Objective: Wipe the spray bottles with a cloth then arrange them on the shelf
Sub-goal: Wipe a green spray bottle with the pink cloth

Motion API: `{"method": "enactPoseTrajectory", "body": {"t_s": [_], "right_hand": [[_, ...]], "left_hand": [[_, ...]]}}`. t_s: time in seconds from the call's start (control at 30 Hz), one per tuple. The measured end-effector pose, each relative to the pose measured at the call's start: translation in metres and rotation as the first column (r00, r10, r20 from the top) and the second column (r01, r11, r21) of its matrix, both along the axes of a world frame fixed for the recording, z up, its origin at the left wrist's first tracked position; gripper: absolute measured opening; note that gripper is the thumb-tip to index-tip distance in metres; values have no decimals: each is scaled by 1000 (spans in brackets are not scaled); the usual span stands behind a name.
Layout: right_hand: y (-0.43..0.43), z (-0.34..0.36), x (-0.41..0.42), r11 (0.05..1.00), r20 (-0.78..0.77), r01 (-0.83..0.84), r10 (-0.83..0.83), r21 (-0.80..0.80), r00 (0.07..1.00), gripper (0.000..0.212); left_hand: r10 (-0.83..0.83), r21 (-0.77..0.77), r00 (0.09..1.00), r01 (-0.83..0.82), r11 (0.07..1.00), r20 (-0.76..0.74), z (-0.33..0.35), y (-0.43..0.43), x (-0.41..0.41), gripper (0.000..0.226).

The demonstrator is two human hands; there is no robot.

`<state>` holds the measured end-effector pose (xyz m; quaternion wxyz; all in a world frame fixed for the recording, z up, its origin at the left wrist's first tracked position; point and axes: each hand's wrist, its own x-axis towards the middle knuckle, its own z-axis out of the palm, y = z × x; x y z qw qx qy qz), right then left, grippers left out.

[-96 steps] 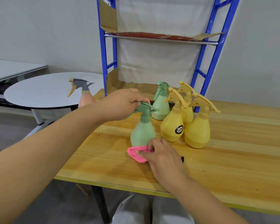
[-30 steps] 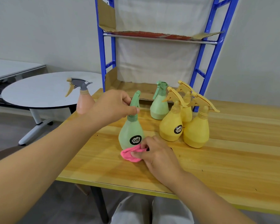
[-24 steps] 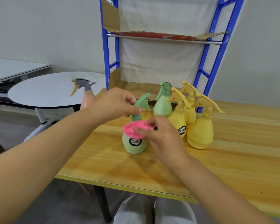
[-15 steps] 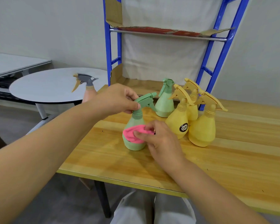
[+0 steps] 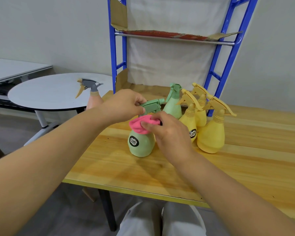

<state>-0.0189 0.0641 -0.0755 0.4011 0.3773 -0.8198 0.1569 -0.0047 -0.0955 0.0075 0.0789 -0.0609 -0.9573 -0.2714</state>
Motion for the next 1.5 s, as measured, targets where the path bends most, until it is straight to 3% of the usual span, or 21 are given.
{"method": "enactPoseTrajectory", "body": {"t_s": [0.17,0.37,0.57,0.7,0.83,1.0,1.1,1.23,1.4,1.5], "right_hand": [[1,-34,12,998,73,-30,34,-56,997,30],[14,-58,16,998,97,-17,11,58,995,19],[0,-1,14,986,-56,26,-36,-166,998,26],[-7,10,6,979,-175,196,-184,56,967,29],[-9,15,7,960,-210,259,-233,105,949,26],[-7,10,9,938,-80,340,-335,71,939,27],[-4,6,11,947,-50,320,-319,23,947,37],[0,13,9,944,-54,318,-324,-86,945,32],[5,19,4,906,112,325,-306,-269,945,27],[2,13,5,901,142,331,-302,-279,943,30]], "left_hand": [[10,58,1000,-11,998,13,1,-7,1,17],[-7,38,1000,6,999,19,-5,-10,-2,14],[-51,1,998,51,999,22,-1,-10,-2,13],[-54,-8,998,55,998,23,0,-10,3,21],[-75,6,997,75,997,23,4,-10,5,21],[-92,-9,995,93,996,44,1,-13,2,20],[-109,-9,994,110,994,26,-1,-14,0,20],[-111,-12,994,111,994,-2,-4,-16,-2,15],[-98,-38,995,98,994,4,-6,-14,-2,17],[-80,-50,997,79,996,-19,-8,-12,-3,18]]}}
